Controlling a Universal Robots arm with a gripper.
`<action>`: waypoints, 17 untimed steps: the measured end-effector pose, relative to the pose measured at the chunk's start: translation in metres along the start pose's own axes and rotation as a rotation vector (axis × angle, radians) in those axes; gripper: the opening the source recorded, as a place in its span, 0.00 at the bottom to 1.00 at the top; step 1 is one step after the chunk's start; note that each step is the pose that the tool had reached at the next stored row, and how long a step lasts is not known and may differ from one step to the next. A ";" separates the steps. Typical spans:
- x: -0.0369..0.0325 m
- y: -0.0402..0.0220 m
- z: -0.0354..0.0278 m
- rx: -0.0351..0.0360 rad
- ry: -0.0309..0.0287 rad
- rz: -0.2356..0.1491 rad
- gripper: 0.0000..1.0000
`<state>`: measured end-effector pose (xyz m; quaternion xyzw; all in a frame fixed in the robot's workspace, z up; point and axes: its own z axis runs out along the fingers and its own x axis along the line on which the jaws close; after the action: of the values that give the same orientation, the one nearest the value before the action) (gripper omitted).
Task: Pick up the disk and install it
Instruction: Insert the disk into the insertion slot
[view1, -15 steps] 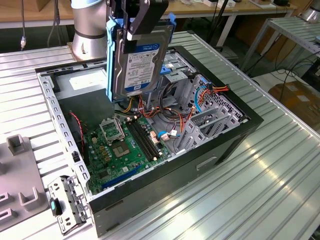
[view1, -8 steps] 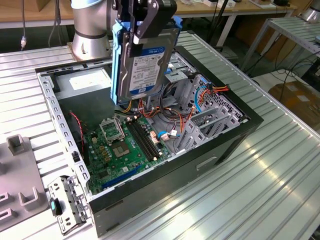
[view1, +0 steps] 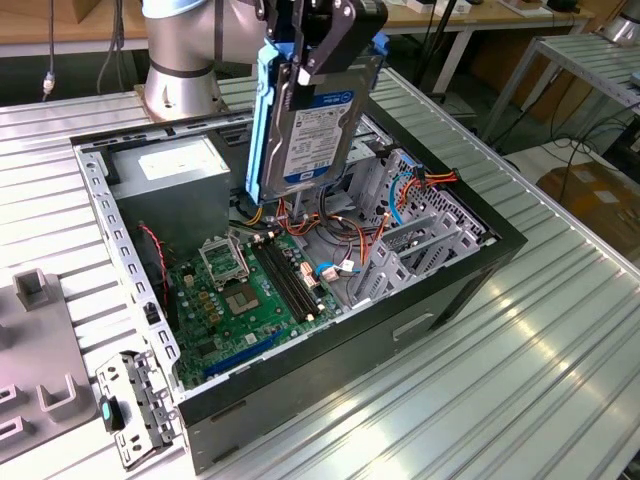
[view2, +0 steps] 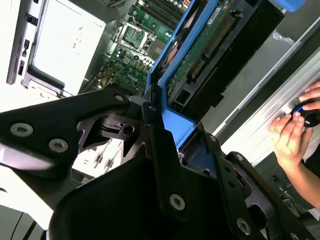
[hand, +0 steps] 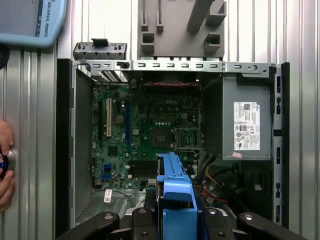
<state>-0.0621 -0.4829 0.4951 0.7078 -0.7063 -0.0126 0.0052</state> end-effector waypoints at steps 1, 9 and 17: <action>0.0001 -0.0010 0.0002 0.0000 0.0006 0.000 0.37; 0.0128 -0.0026 0.0007 0.0000 0.0043 0.000 0.37; 0.0357 -0.0036 0.0011 0.0000 0.0052 0.000 0.37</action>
<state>-0.0585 -0.5185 0.4935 0.7077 -0.7064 -0.0108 0.0071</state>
